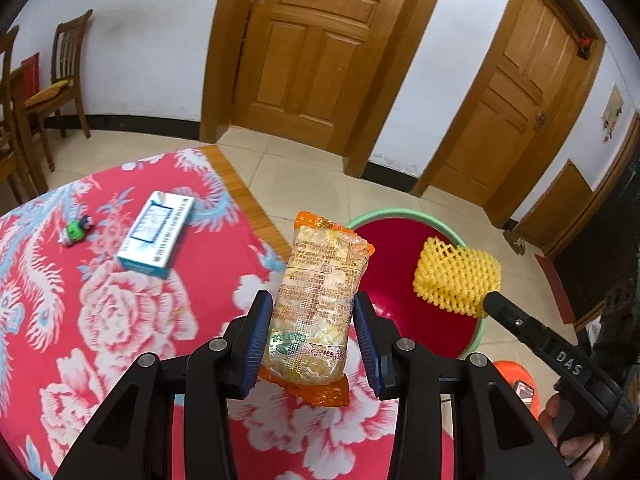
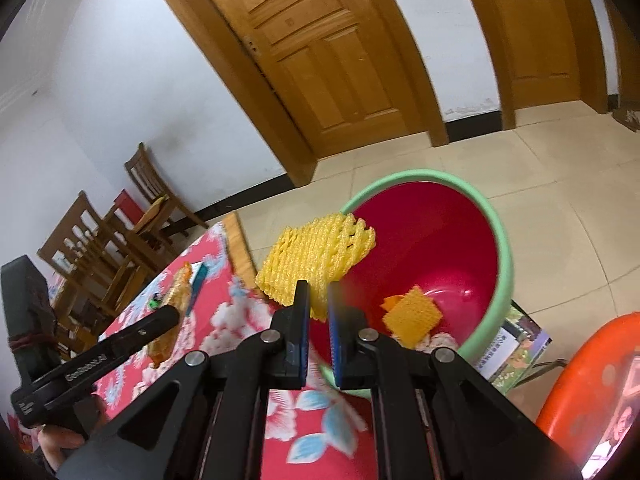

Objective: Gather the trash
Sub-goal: 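Carry both items over the red bin and open both tools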

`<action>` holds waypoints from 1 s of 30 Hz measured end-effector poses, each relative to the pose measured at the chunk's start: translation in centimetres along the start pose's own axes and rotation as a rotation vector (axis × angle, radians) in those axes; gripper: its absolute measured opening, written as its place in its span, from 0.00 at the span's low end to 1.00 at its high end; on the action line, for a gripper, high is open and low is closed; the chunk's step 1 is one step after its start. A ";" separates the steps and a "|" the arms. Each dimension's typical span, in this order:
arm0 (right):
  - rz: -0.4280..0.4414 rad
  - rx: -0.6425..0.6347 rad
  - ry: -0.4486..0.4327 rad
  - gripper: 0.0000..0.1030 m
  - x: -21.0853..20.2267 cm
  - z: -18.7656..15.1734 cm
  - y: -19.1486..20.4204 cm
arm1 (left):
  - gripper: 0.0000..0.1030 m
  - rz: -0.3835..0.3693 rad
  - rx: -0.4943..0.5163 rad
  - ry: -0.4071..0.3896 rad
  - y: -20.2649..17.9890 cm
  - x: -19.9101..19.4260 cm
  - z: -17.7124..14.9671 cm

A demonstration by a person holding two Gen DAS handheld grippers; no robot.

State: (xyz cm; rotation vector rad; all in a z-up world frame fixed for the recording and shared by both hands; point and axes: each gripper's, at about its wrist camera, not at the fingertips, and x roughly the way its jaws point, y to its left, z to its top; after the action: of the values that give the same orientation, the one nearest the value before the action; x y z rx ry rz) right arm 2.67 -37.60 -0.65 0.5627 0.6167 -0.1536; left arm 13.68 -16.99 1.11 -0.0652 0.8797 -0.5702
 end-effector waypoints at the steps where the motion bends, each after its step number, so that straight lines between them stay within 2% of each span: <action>1: -0.007 0.007 0.001 0.11 0.1 0.0 -0.4 | 0.41 -0.002 0.005 0.002 -0.3 0.2 0.1; 12: -0.066 0.056 0.031 0.11 1.4 -0.2 -3.2 | 0.41 -0.036 0.043 0.017 -2.9 1.9 0.6; 15: -0.076 0.070 0.041 0.16 1.7 -0.3 -3.7 | 0.41 -0.046 0.056 0.023 -3.7 2.5 0.7; 19: -0.084 0.086 0.033 0.17 1.5 -0.2 -4.2 | 0.41 -0.058 0.067 0.032 -4.5 3.4 0.8; 22: -0.093 0.090 0.017 0.24 1.0 0.0 -4.4 | 0.41 -0.068 0.077 0.044 -5.1 4.2 0.8; 30: -0.113 0.084 -0.020 0.29 0.1 0.4 -4.5 | 0.41 -0.081 0.106 0.081 -6.4 6.6 0.5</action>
State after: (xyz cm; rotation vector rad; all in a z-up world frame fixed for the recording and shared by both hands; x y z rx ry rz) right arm 1.57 -41.58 -2.45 0.6068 0.6249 -0.2920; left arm 14.57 -25.78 -1.46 0.0187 0.9268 -0.6981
